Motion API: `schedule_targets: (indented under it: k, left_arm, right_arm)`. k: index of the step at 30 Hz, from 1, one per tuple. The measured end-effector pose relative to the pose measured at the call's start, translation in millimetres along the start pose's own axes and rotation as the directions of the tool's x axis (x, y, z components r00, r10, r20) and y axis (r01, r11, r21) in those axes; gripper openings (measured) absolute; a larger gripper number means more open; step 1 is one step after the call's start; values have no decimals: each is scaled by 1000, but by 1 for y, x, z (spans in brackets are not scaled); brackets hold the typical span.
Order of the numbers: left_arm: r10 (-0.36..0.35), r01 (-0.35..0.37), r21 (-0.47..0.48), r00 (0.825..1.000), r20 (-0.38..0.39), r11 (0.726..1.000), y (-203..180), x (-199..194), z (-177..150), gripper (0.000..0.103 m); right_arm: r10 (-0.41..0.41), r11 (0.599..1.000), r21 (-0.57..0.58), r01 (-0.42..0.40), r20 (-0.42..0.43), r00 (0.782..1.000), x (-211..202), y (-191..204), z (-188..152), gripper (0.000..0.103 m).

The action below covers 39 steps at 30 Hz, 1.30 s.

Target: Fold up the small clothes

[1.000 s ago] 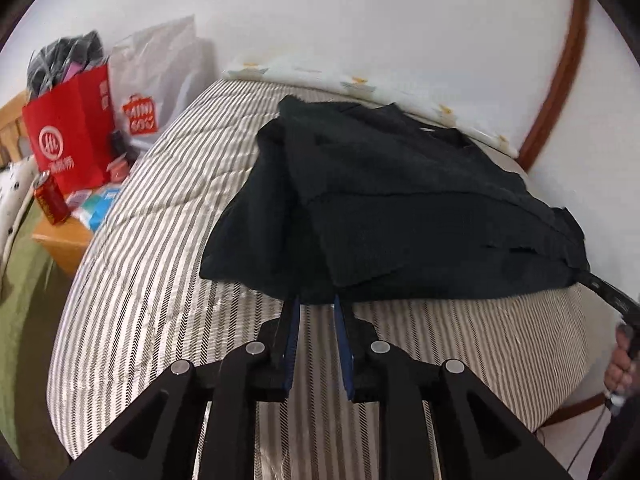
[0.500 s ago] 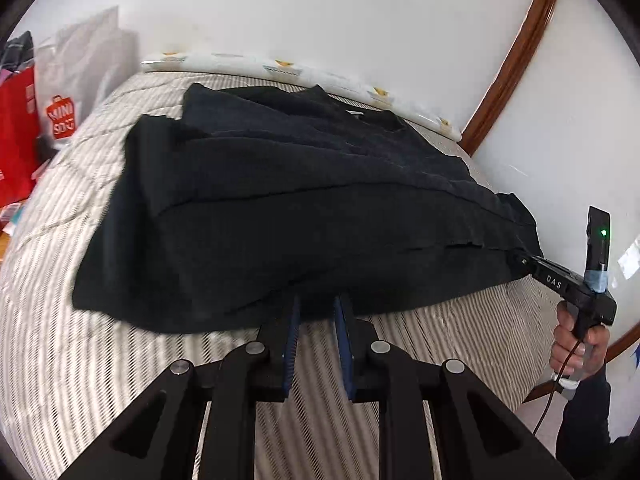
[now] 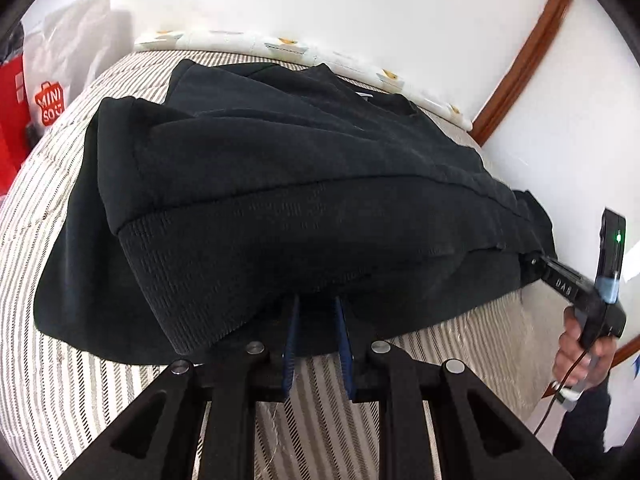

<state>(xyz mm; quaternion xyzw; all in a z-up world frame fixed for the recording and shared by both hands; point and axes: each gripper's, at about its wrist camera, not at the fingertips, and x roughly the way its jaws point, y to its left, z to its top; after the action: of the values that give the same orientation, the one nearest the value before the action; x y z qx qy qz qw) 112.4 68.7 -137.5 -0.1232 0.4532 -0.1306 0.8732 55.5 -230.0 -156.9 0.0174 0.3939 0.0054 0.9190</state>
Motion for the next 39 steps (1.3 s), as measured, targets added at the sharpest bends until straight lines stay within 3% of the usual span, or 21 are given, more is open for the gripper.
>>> schedule_targets:
  k: [5, 10, 15, 17, 20, 24, 28, 31, 34, 39]
  left_arm:
    - [56, -58, 22, 995, 82, 998, -3, -7, 10, 17]
    - [60, -65, 31, 990, 129, 997, -1, -9, 25, 17]
    - [98, -104, 15, 970, 222, 995, 0, -18, 49, 17]
    - [76, -77, 0, 976, 203, 997, 2, -13, 58, 17]
    - [-14, 9, 25, 983, 185, 1000, -7, -12, 61, 17]
    - [-55, 42, 107, 990, 126, 993, -35, -1, 48, 17]
    - [-151, 143, 123, 987, 61, 982, -49, 11, 33, 17]
    - [-128, 124, 138, 991, 24, 983, -52, 18, 22, 17]
    - [-63, 61, 108, 998, 18, 992, -44, 23, 19, 17]
    - [-10, 1, 59, 989, 145, 998, -26, 12, 35, 17]
  right_arm:
    - [2, 1000, 1, -2, 37, 999, -1, 0, 12, 11]
    - [30, 997, 70, -35, 71, 997, 1, -13, 33, 10]
    - [26, 994, 105, -35, 81, 996, 9, -19, 52, 10]
    - [24, 994, 104, -32, 80, 996, 15, -20, 59, 10]
    - [33, 991, 124, -41, 65, 997, 26, -22, 69, 10]
    - [25, 991, 133, -33, 59, 998, 40, -22, 79, 10]
    - [17, 990, 139, -23, 47, 999, 52, -21, 84, 10]
    - [14, 992, 128, -20, 49, 999, 53, -19, 83, 10]
    - [24, 990, 136, -31, 47, 999, 52, -22, 81, 10]
    - [36, 990, 136, -42, 51, 998, 52, -26, 84, 8]
